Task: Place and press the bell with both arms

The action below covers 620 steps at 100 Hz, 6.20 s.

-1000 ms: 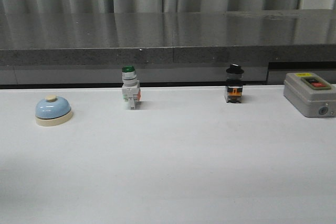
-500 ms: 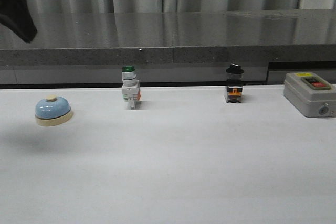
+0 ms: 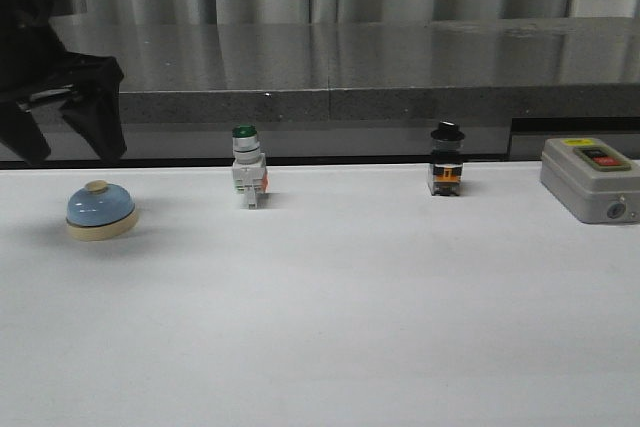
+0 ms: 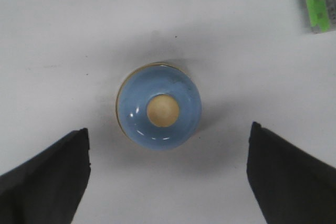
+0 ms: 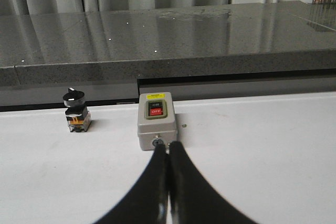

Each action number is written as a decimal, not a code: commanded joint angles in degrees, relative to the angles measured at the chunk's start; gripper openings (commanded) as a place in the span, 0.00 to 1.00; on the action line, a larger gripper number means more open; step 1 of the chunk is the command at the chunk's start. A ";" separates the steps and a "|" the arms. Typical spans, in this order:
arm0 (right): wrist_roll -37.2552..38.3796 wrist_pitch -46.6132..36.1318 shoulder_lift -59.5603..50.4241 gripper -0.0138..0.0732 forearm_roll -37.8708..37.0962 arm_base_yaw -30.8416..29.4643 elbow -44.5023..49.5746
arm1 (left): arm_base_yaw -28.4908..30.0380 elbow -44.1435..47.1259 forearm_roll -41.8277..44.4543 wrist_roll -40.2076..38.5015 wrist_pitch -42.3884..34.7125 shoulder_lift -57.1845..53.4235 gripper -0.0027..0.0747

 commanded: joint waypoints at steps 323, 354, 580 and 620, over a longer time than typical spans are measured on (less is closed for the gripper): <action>0.15 -4.64 -1.13 0.09 0.18 -0.38 -0.77 | -30.14 -23.02 2.39 1.84 10.36 4.41 0.36; 0.15 -4.64 -1.13 0.09 0.18 -0.38 -0.77 | -32.29 -23.02 4.54 1.84 8.01 10.81 0.36; 0.15 -4.64 -1.13 0.09 0.18 -0.38 -0.77 | -1.00 -11.75 6.85 -9.09 3.17 -15.81 0.01; 0.15 -4.64 -1.13 0.09 0.18 -0.38 -0.77 | 6.11 7.96 6.18 -9.09 -7.20 -30.60 0.01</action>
